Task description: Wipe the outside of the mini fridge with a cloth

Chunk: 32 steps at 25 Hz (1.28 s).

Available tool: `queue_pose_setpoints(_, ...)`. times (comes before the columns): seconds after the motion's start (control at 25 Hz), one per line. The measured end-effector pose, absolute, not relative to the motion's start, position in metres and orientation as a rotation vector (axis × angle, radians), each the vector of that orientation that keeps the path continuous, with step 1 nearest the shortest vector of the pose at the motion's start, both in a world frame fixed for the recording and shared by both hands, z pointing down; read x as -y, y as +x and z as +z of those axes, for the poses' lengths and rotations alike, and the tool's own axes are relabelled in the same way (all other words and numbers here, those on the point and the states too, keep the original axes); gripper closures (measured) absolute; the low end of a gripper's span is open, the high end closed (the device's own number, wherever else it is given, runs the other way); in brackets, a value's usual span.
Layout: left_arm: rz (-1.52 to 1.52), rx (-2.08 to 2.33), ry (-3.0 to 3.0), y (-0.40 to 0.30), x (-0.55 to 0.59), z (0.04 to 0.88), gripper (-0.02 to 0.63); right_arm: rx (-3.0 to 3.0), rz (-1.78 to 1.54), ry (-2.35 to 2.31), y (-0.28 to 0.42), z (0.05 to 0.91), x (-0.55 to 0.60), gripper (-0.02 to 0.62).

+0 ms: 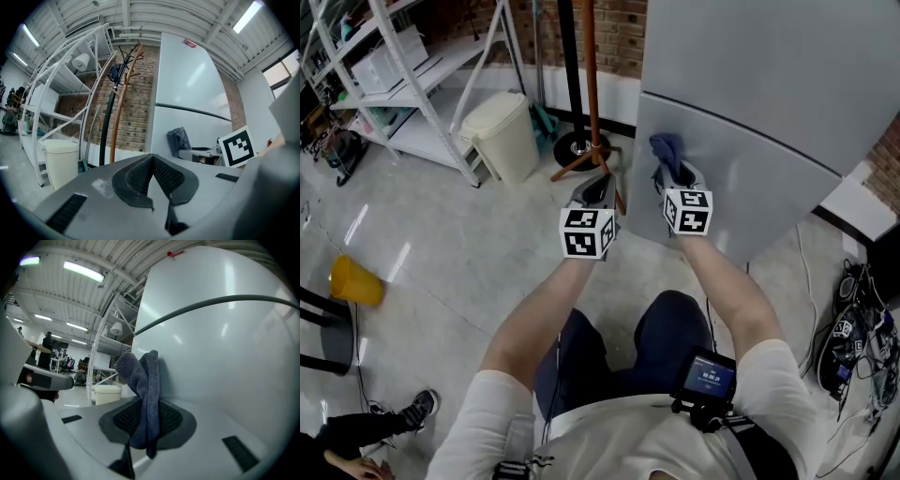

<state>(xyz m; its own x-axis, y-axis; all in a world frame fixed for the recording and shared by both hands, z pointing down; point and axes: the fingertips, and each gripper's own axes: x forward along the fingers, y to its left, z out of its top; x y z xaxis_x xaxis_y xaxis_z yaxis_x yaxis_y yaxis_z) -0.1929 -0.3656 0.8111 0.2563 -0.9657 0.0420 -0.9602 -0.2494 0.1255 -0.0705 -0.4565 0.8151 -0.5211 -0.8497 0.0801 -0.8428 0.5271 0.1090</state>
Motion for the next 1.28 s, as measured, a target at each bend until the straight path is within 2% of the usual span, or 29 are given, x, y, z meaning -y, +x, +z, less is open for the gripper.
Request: queue_pose_setpoints(1.28, -0.083, 1.384, 2.632, 0.034, 0.413, 0.818, 0.601, 2.463, -0.101, 1.848, 0.190, 0.807, 0.421, 0.515)
